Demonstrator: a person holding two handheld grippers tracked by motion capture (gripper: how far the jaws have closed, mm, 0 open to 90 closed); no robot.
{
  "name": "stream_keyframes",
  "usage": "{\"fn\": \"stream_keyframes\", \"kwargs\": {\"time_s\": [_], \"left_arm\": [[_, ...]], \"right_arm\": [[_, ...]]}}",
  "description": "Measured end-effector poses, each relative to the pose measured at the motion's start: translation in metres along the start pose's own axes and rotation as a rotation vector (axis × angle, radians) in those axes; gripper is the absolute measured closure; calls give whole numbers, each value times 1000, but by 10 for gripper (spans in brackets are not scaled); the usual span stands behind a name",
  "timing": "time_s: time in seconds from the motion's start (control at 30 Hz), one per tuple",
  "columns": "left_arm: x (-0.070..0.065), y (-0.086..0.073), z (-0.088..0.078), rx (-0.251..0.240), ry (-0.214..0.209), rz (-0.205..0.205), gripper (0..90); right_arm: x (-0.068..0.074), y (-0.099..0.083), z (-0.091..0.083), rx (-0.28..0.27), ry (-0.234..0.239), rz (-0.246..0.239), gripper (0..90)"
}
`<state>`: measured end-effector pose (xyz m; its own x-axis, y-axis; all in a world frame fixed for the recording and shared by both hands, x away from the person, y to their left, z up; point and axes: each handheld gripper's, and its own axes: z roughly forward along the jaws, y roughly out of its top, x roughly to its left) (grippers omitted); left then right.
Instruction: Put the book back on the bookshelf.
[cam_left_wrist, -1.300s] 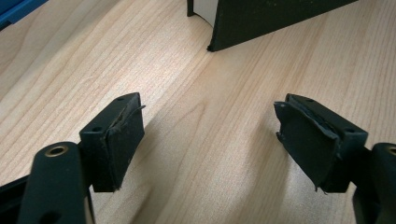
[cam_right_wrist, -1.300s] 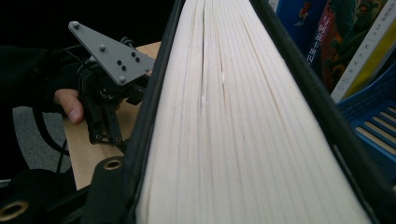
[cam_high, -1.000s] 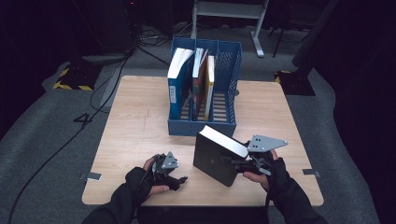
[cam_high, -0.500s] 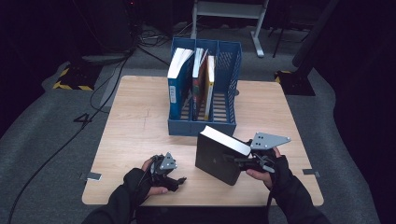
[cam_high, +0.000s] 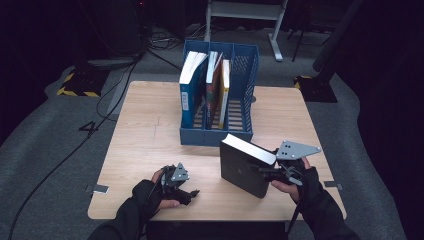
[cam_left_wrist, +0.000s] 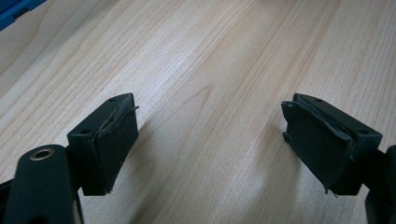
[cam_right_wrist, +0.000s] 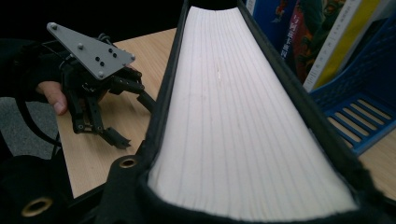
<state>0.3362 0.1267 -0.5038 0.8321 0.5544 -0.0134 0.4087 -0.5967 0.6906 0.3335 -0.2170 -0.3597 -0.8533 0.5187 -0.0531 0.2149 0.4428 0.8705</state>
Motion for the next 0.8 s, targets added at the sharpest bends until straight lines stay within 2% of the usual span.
{"fn": "stream_keyframes", "kwargs": {"time_s": [0.23, 0.8], "left_arm": [[0, 0, 0, 1, -4, 3, 175], [0, 0, 0, 1, -4, 4, 174]], "right_arm": [[-3, 5, -13, 26, -37, -19, 532], [-16, 36, -42, 3, -130, -21, 532]]}}
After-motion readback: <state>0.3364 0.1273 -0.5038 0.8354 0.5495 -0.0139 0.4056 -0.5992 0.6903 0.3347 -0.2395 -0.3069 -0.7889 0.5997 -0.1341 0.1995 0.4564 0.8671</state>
